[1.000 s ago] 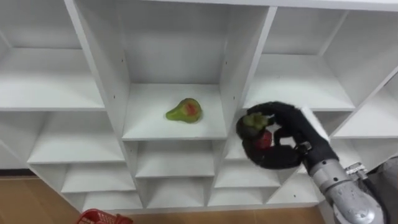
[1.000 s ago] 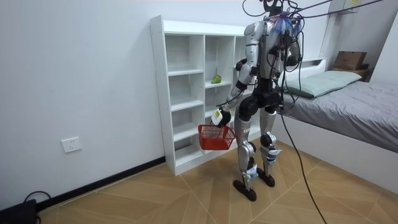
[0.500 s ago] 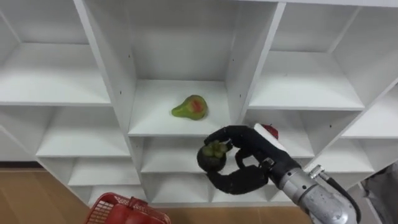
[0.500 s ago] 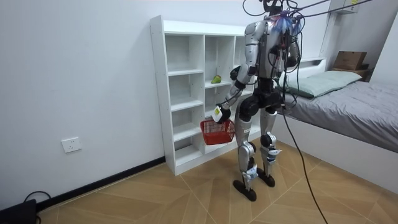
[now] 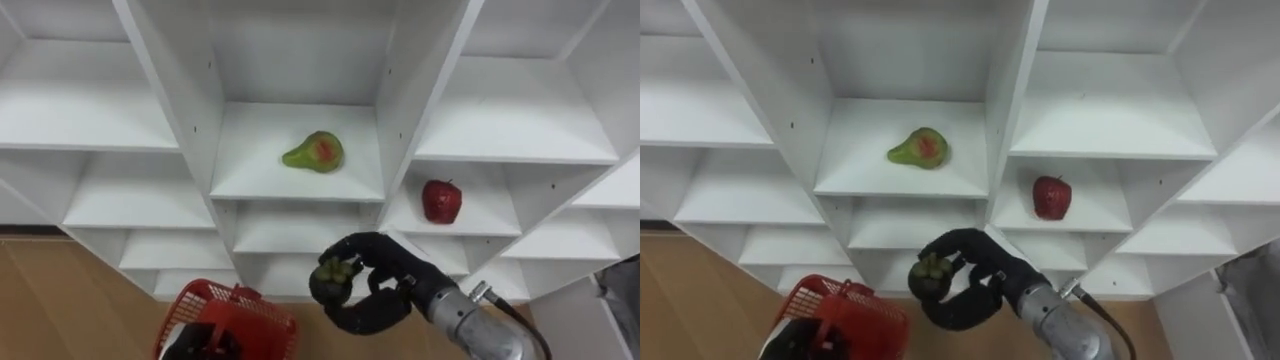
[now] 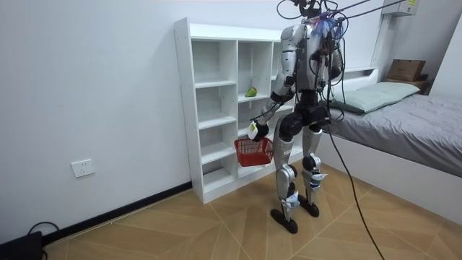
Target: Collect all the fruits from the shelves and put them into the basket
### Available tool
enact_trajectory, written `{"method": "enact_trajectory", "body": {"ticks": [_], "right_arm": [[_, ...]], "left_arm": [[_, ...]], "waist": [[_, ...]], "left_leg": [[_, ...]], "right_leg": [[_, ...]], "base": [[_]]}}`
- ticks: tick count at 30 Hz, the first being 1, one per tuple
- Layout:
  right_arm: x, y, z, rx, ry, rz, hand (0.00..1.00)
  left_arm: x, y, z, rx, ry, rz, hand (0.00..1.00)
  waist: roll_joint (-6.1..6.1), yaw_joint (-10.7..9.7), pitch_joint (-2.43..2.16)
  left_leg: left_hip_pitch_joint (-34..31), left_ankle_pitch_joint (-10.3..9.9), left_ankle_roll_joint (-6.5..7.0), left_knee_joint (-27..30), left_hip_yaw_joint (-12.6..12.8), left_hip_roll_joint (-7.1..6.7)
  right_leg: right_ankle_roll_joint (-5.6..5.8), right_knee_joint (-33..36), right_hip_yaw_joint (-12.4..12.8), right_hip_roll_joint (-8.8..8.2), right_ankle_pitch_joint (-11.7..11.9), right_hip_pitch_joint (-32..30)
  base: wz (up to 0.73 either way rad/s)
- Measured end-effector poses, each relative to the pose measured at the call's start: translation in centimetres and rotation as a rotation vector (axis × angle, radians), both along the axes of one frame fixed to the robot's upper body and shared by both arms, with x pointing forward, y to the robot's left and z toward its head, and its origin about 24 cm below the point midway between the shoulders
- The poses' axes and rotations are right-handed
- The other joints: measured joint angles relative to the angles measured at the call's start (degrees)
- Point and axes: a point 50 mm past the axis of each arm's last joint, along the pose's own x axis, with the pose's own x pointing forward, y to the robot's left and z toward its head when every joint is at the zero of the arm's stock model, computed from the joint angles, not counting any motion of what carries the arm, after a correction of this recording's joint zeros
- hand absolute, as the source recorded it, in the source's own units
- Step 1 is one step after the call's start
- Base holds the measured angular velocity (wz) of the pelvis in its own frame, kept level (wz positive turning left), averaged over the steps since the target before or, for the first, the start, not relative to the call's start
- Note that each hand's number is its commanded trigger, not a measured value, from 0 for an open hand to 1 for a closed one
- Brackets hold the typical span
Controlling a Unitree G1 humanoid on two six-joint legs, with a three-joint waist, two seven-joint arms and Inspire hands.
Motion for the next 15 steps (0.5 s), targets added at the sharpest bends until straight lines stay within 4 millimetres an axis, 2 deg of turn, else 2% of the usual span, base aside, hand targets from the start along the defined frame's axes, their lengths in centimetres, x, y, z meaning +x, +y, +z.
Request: {"method": "enact_trajectory", "body": {"ticks": [1, 5, 15], "right_arm": [[0.1, 0.4, -0.3, -0.006, 0.004, 0.004, 1.0], [0.1, 1.1, -1.4, -0.045, 0.035, 0.023, 1.0], [0.1, 0.2, -4.6, -0.191, 0.12, -0.015, 1.0]], "left_arm": [[0.3, -0.4, 0.1, -0.017, -0.01, -0.002, 1.0], [1.2, -1.3, 0.3, -0.042, -0.037, -0.033, 1.0], [1.8, -2.1, 0.5, -0.073, -0.044, -0.091, 1.0]], "waist": [[0.33, 0.0, 0.19], [0.78, -0.3, 0.19], [0.93, -0.4, 0.2]], "left_leg": [[-0.6, 0.0, 0.0, 0.4, 0.0, 0.01], [-3.4, 0.0, 0.03, 1.7, 0.0, 0.04], [-6.2, 0.2, 0.28, 2.5, -0.8, -0.16]], "right_leg": [[0.0, 0.6, 0.0, -0.05, 0.0, -0.8], [0.0, 1.8, 0.1, -0.15, 0.0, -3.4], [-0.07, 2.7, -0.7, -0.47, 0.0, -5.6]], "base": [[0.0], [0.0], [0.04]]}}
